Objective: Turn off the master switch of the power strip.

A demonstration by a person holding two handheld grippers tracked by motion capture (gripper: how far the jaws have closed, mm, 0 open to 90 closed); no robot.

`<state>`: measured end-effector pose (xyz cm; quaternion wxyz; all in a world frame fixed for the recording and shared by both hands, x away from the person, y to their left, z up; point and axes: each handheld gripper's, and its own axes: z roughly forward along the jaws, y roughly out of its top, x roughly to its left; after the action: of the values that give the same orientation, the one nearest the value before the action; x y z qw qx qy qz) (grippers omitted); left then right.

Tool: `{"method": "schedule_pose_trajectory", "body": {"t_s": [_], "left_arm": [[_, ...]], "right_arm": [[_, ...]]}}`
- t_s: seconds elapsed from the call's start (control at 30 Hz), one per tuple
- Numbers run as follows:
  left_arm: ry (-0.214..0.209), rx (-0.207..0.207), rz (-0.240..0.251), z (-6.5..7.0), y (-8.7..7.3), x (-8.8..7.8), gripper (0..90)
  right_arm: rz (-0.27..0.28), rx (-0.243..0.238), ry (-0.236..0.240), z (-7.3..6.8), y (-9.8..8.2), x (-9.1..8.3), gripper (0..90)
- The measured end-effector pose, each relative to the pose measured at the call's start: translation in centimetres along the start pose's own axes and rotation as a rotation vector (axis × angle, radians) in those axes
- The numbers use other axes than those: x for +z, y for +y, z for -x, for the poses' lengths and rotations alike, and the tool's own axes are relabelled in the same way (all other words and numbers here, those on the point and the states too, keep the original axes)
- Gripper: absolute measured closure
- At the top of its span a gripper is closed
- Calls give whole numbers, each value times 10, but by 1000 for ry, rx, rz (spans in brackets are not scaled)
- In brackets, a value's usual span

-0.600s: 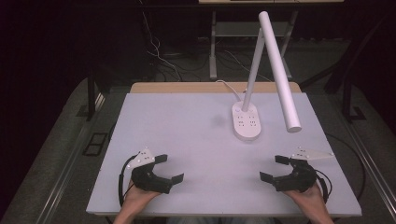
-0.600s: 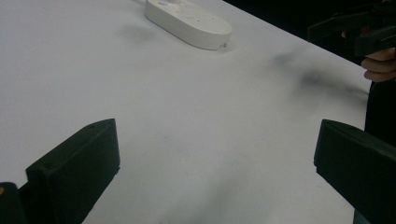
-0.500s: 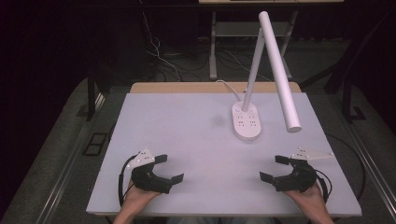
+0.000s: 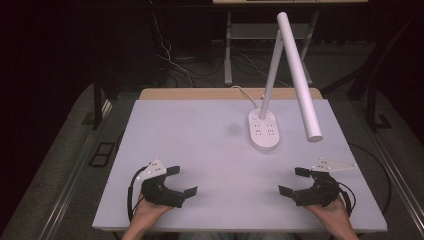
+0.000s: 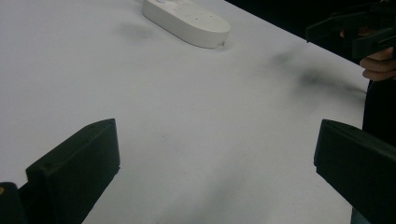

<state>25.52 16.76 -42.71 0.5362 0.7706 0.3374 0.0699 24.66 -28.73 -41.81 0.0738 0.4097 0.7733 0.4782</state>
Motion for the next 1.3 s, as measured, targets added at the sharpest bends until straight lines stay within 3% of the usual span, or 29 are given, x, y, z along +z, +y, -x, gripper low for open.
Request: {"method": "schedule_pose_trajectory", "body": {"t_s": [0.5, 1.3], "left_arm": [[-12, 9, -26, 2, 4, 3, 0], [-49, 45, -91, 3, 33, 16, 0]], "right_arm": [[2, 12, -3, 2, -1, -2, 0], [9, 22, -17, 4, -2, -7, 0]]}}
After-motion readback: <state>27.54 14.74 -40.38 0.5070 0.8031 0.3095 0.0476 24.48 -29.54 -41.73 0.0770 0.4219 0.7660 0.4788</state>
